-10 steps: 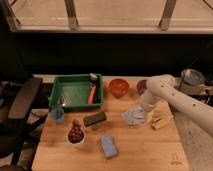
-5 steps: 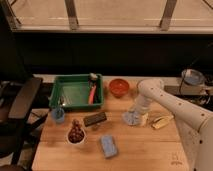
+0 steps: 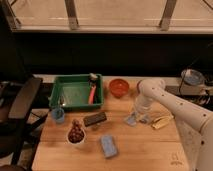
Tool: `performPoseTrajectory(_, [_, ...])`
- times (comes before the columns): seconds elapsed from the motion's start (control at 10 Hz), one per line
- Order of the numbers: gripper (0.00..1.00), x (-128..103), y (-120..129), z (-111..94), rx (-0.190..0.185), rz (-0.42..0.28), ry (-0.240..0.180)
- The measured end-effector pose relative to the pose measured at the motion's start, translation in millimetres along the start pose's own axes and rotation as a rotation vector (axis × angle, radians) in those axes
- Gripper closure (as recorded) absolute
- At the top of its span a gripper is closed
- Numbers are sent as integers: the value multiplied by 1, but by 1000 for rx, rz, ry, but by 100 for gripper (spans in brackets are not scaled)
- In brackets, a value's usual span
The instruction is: Wipe red bowl with towel
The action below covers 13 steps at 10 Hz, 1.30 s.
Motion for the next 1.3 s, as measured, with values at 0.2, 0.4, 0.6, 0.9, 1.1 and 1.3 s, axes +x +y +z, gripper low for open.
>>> performPoseTrajectory(0.2, [100,2,3,-1,0,6,0])
performPoseTrajectory(0.4, [100,1,1,-12,38,-3,6])
performPoseTrajectory(0.6, [100,-2,-6,-43,110,-24,20])
performPoseTrajectory(0.9, [100,-15,-27,-116,226,-66,35])
performPoseTrajectory(1.1, [100,-28,-59,-165,309,-101,15])
performPoseTrajectory(1.3, [100,-55,-98,-203,366,-156,-9])
